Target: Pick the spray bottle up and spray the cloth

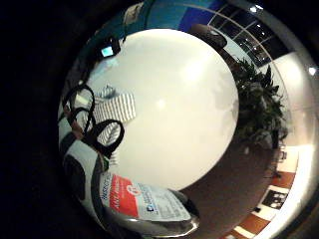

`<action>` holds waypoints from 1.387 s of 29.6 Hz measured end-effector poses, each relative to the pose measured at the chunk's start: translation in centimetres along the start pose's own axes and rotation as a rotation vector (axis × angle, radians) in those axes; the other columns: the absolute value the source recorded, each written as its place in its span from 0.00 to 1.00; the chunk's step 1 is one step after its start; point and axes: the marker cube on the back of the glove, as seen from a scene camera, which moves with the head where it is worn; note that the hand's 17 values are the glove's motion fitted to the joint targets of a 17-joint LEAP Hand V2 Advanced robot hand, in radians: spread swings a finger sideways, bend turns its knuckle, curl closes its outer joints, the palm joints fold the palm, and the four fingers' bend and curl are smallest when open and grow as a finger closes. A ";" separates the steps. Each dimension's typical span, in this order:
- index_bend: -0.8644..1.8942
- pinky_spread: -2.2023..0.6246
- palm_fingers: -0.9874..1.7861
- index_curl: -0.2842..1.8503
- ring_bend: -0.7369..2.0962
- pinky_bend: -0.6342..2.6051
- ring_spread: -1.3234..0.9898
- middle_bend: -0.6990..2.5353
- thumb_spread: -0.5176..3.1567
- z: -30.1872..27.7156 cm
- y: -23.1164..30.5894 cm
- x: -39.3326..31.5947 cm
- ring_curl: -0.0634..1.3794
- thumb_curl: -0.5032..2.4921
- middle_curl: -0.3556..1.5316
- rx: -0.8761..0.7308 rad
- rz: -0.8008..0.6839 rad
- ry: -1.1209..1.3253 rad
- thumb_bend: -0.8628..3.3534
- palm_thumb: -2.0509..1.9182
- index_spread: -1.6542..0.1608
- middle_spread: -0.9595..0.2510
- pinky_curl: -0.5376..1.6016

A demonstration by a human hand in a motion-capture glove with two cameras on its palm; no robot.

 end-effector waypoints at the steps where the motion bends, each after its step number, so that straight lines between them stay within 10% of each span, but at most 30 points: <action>1: 0.40 0.66 0.87 0.35 0.49 0.33 0.47 0.40 0.45 0.3 -0.1 -0.5 0.34 0.25 0.44 -0.037 -0.002 0.030 0.20 0.65 0.76 0.60 0.42; 24: 0.40 0.66 0.87 0.36 0.49 0.33 0.47 0.41 0.46 10.7 -0.9 -7.4 0.34 0.25 0.44 -0.479 -0.154 0.424 0.20 0.65 0.76 0.60 0.43; 41: 0.39 0.66 0.87 0.37 0.50 0.33 0.47 0.41 0.46 -1.7 -7.6 -13.2 0.34 0.25 0.44 0.331 -0.191 -0.475 0.20 0.65 0.76 0.60 0.43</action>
